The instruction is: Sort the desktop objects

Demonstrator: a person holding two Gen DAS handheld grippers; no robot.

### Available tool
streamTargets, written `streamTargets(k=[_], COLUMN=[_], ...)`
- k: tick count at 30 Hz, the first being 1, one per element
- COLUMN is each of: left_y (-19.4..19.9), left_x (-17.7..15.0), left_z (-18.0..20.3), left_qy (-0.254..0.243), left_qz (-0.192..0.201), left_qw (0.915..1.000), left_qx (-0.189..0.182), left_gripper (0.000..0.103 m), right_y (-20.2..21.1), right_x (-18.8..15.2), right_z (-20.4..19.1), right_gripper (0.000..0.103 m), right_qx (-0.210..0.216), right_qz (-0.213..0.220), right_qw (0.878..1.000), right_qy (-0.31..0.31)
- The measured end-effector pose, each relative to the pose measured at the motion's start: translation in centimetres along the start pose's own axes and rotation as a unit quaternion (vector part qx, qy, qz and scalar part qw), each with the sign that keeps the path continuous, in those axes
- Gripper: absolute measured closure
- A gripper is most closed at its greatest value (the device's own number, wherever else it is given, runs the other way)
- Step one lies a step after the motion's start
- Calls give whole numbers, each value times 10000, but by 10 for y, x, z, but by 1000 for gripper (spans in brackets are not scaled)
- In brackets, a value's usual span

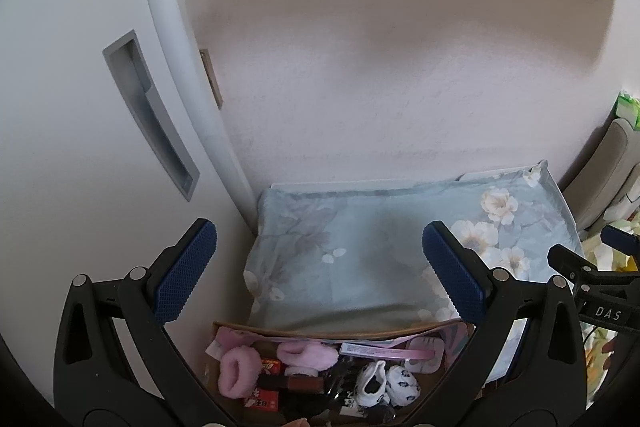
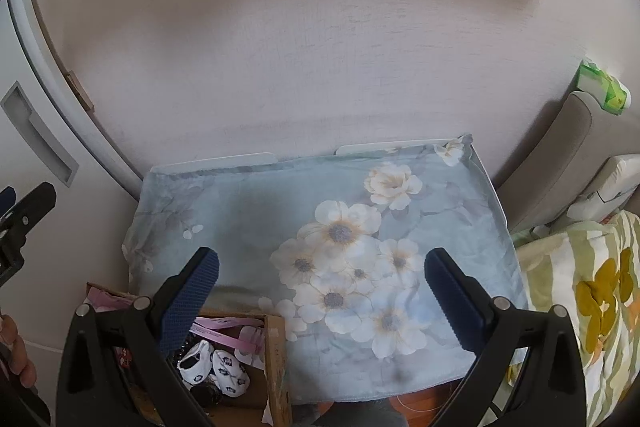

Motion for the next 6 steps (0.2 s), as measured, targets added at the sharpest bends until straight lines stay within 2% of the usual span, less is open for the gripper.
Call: streamTargets(k=[6], left_y=[-1], left_x=[-2], left_z=[0], left_qy=[3], left_qz=[2], left_qw=[10000], left_qx=[30], left_gripper=[0], right_y=[-4], right_x=[1], right_z=[-2], right_gripper=[1], right_qx=[59], right_qz=[-63], right_qw=[9999], right_qy=[55])
Point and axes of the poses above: each gripper's, at about its wrist camera, not at the fingertips, and y roughly against the way its jaws point, z to its right, x to its top, the point moved 1 cm from there along -y, roughly the way its jaws point, and after that the axes turned 13 degrees about z, right-handed, at the moved point
